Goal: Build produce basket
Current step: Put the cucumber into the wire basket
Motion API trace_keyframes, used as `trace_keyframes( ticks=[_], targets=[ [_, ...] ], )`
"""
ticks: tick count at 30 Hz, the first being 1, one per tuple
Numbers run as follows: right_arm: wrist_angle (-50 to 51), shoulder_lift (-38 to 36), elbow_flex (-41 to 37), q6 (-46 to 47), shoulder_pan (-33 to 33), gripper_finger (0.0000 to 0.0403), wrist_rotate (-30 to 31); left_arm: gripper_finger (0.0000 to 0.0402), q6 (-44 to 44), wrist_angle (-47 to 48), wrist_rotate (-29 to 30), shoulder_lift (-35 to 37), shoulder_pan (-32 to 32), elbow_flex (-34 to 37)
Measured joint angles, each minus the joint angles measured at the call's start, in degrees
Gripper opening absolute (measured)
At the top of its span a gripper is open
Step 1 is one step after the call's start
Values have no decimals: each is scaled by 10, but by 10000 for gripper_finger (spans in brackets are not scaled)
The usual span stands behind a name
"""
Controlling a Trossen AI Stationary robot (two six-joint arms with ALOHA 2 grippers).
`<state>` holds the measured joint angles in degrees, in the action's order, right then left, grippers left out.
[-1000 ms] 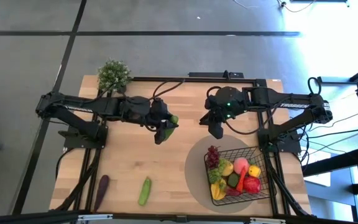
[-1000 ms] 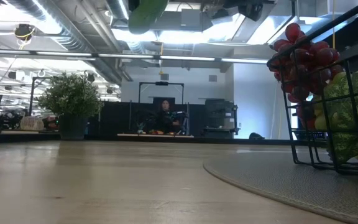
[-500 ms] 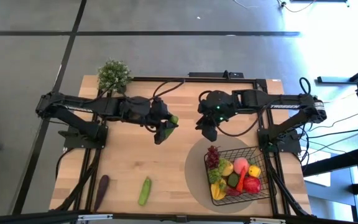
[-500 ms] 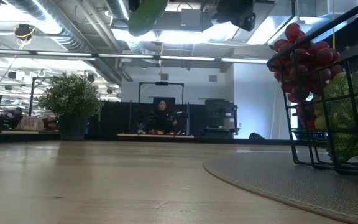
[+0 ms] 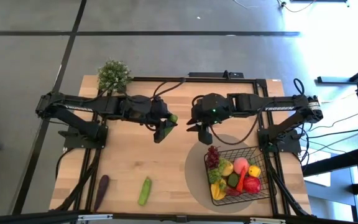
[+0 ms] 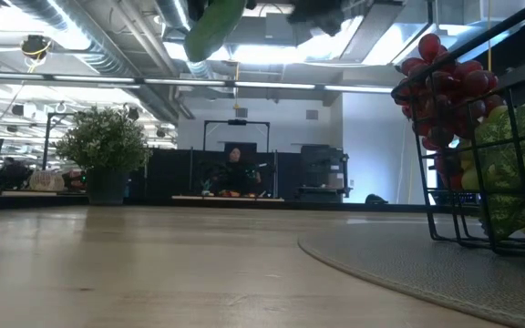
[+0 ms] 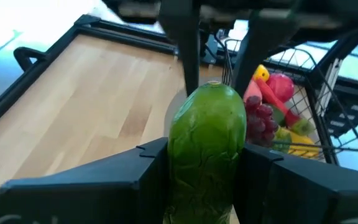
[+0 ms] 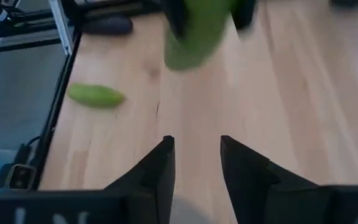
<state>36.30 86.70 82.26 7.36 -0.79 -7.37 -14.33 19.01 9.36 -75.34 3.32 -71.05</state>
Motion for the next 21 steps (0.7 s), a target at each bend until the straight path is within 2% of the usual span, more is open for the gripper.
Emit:
trace_keyframes(
  ticks=[9,15,21],
  targets=[
    [-89,-1,0,-29,-14,120,100,99,16,48,-39,0,0,0],
    [-142,1,0,-21,-14,120,98,99,29,44,-45,-5,0,1],
    [-154,6,0,-15,-13,120,39,99,30,44,-46,-11,0,1]
  ],
)
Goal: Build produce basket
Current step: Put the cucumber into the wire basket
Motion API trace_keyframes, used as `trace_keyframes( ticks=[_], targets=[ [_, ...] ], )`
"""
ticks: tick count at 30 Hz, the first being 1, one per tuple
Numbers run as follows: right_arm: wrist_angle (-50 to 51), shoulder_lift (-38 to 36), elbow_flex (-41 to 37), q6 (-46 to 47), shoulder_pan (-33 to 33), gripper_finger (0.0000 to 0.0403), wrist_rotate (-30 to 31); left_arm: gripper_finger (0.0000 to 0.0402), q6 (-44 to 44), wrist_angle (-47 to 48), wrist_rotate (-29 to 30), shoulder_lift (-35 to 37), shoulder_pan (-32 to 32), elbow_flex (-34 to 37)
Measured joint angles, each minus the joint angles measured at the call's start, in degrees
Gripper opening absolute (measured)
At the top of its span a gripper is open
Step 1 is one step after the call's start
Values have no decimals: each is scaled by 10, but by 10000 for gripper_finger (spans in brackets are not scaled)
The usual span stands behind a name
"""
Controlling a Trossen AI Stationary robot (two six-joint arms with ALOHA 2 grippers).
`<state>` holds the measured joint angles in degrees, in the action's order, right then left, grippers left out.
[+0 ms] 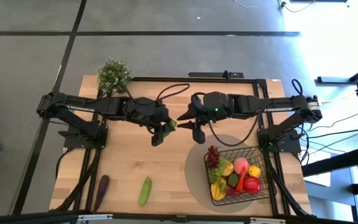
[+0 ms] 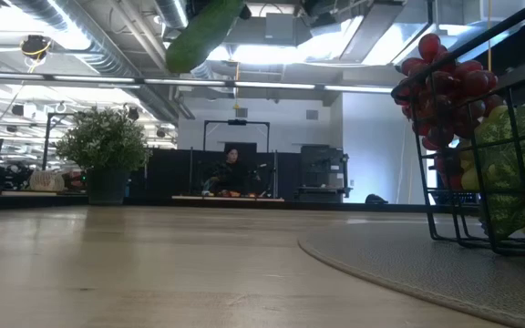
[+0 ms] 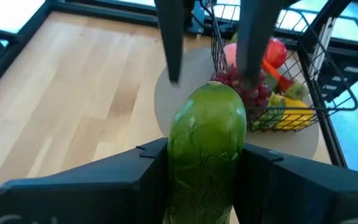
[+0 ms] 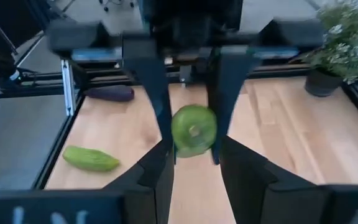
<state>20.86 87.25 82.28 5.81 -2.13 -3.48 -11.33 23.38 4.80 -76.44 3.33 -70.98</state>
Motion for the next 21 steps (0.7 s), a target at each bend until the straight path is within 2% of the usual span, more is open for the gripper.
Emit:
trace_keyframes(
  ticks=[21],
  targets=[
    [-23,32,0,9,1,120,-31,99,0,6,-4,-9,1,0]
  ],
)
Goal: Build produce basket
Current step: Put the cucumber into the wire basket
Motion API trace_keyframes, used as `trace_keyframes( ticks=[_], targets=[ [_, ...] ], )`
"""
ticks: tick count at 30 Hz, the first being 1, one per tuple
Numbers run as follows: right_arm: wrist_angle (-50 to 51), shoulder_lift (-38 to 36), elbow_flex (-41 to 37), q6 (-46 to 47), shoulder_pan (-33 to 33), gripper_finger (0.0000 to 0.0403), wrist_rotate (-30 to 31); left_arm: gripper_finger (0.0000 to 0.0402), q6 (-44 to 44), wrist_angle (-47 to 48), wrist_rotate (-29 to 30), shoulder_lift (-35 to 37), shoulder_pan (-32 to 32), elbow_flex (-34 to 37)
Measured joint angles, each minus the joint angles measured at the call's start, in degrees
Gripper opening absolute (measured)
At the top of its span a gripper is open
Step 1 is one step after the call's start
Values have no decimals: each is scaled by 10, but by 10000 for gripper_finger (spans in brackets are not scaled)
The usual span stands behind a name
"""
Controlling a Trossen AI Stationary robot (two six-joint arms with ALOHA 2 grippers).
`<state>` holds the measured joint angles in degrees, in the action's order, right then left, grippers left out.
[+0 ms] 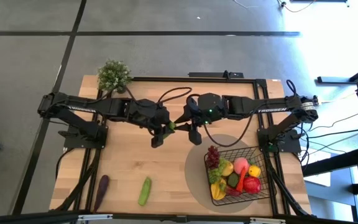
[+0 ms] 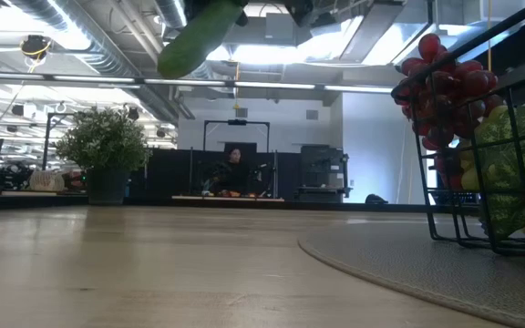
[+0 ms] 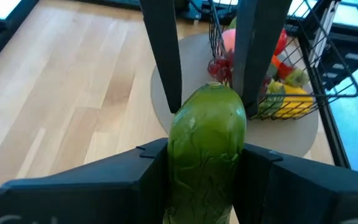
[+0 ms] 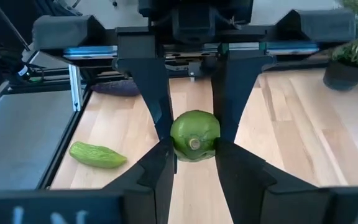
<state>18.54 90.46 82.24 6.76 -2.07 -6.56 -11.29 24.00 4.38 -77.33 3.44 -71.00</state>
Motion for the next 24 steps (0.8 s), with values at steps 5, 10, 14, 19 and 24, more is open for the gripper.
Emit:
trace_keyframes(
  ticks=[5,10,14,19,24],
  targets=[
    [-4,9,0,5,-1,120,15,99,0,7,-4,-1,0,1],
    [-8,14,0,5,-1,120,15,99,-1,16,-5,-1,0,1],
    [-8,14,0,7,0,120,2,99,-1,15,-8,-1,0,1],
    [-7,14,0,6,0,120,1,99,9,15,-9,-1,0,1],
    [-5,14,0,4,0,98,0,99,9,13,-7,-1,0,1]
  ],
)
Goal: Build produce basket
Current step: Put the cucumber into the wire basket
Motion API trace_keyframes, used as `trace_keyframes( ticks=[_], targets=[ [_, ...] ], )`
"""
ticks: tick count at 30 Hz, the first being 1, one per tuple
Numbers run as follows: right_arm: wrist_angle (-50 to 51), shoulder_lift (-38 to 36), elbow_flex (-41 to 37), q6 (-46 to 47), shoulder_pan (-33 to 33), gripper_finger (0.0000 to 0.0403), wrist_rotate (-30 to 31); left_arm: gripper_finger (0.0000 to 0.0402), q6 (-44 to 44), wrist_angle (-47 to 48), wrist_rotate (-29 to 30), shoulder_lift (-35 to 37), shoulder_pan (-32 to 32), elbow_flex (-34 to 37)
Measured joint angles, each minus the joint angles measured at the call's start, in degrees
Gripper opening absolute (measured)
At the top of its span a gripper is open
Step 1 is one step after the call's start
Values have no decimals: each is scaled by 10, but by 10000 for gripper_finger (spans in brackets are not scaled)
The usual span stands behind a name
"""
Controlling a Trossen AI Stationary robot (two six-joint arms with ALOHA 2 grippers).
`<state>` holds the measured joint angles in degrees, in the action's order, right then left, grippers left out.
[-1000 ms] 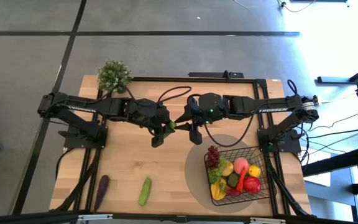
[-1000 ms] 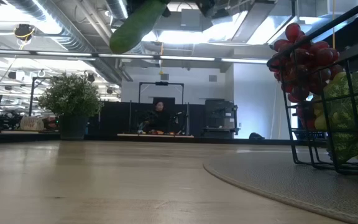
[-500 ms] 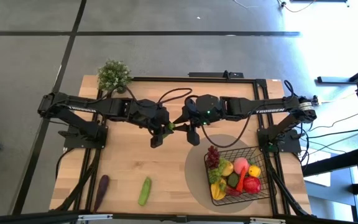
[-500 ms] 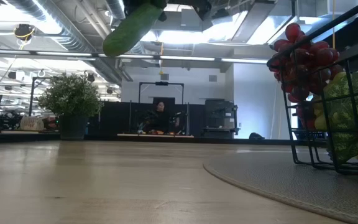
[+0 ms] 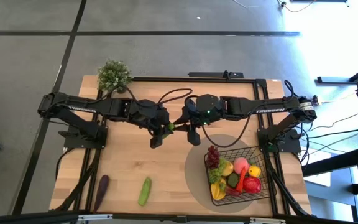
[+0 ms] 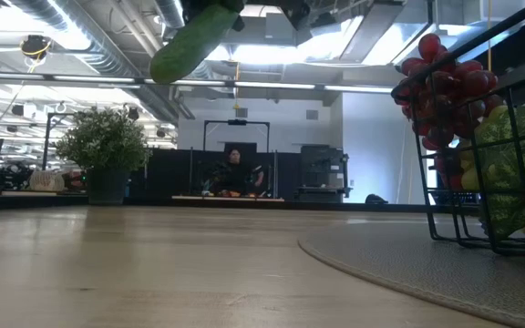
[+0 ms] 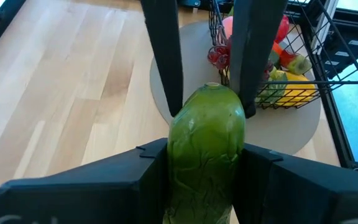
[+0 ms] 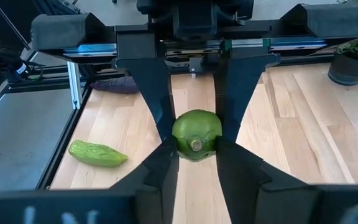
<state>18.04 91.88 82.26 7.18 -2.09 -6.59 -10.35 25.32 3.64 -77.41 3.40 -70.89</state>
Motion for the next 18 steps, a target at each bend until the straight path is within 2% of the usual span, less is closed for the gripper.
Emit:
trace_keyframes(
  ticks=[7,10,13,18],
  targets=[
    [1,0,0,-2,0,45,-1,99,0,2,1,0,0,0],
    [1,0,0,-1,0,37,1,98,0,2,1,0,0,0],
    [1,0,0,-3,0,46,5,98,1,2,1,0,0,0],
    [-4,0,0,-16,0,94,7,98,2,2,1,0,0,-1]
  ],
)
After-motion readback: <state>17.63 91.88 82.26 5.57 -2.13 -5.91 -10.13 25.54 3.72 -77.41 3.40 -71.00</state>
